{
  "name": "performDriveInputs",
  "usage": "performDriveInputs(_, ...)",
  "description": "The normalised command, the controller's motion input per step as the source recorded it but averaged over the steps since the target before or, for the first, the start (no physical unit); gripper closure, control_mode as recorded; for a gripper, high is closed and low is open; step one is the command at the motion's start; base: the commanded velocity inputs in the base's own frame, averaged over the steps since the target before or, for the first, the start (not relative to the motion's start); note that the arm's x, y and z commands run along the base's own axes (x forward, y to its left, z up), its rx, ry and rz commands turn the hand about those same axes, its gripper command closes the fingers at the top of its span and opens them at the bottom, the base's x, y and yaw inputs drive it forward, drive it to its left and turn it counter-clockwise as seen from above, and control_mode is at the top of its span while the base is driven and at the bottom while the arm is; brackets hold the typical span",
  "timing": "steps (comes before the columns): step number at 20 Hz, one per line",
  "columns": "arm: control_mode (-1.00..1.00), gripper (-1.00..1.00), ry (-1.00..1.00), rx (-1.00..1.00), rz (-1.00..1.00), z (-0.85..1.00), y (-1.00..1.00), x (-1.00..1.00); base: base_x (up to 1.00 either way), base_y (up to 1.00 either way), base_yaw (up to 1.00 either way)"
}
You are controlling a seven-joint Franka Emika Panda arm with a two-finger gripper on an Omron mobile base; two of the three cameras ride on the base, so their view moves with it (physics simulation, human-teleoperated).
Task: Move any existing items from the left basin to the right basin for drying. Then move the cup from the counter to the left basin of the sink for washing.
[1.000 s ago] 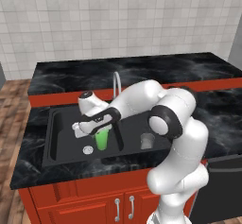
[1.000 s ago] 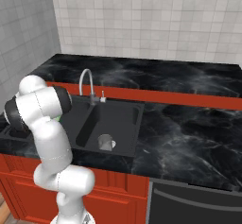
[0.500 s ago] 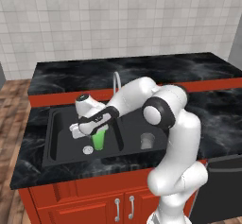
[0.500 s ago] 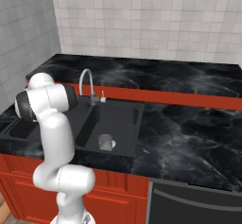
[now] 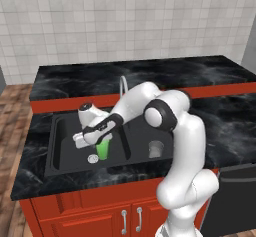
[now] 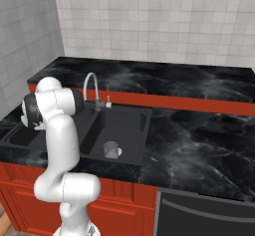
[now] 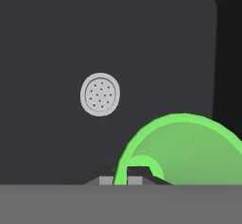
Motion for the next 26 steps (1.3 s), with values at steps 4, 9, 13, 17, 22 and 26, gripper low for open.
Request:
performDriveInputs(4, -1.0, 1.0, -0.03, 0.0, 0.0, -0.26, 0.0, 0.16, 0.0, 0.0, 0.0)
performDriveInputs(9, -1.0, 1.0, -0.04, 0.0, 0.0, -0.26, 0.01, 0.14, 0.0, 0.0, 0.0)
performDriveInputs(13, -1.0, 1.0, -0.04, 0.0, 0.0, -0.24, 0.01, 0.12, 0.0, 0.0, 0.0)
performDriveInputs(17, -1.0, 1.0, -0.03, 0.0, 0.0, -0.22, 0.01, 0.12, 0.0, 0.0, 0.0)
performDriveInputs(22, -1.0, 1.0, -0.03, 0.0, 0.0, -0.2, 0.01, 0.11, 0.0, 0.0, 0.0)
performDriveInputs(26, -1.0, 1.0, -0.03, 0.0, 0.0, -0.11, 0.02, 0.07, 0.0, 0.0, 0.0)
